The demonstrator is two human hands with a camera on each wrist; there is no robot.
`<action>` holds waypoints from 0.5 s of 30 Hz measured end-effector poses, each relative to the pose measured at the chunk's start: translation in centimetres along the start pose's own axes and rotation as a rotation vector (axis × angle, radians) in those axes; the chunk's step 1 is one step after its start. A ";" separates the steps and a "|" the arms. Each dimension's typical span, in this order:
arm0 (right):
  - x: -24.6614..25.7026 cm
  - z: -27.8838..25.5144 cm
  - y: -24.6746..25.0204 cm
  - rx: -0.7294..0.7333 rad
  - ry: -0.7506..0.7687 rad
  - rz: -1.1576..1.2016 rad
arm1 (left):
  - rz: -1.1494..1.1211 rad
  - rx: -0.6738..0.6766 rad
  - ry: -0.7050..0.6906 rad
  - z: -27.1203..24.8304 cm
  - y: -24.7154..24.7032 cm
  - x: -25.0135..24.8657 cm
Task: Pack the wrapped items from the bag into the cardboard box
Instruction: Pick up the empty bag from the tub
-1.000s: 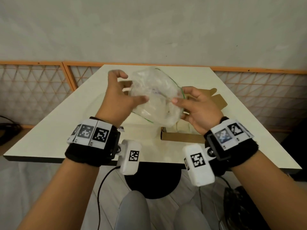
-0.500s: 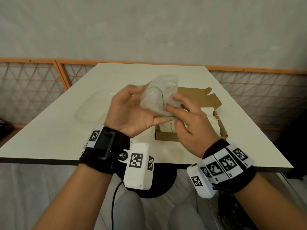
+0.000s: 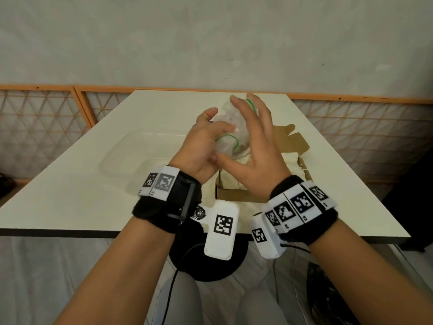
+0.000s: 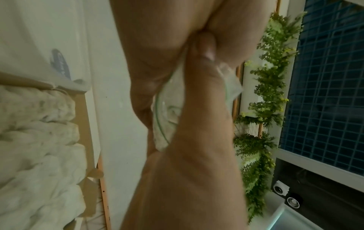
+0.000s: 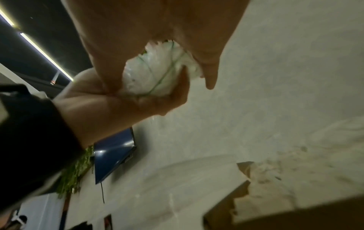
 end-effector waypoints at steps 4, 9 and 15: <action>0.9 1.6 0.4 -0.100 0.034 0.048 | -0.210 0.184 0.058 -0.3 -1.4 -0.7; 0.6 3.0 1.7 -0.149 0.062 0.003 | 0.259 0.202 -0.073 -0.6 -2.1 -0.7; -0.9 2.3 7.2 -0.331 0.000 -0.064 | 0.986 0.001 -0.397 -0.2 -1.2 -3.7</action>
Point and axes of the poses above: each hand's wrist, its own z-axis towards the middle knuckle, its own y-axis out of the back of the hand, x = y × z, the point moved 9 cm from there along z, towards the middle knuckle, and after that the axes turned 2 degrees about -x, right-handed, at the moved point
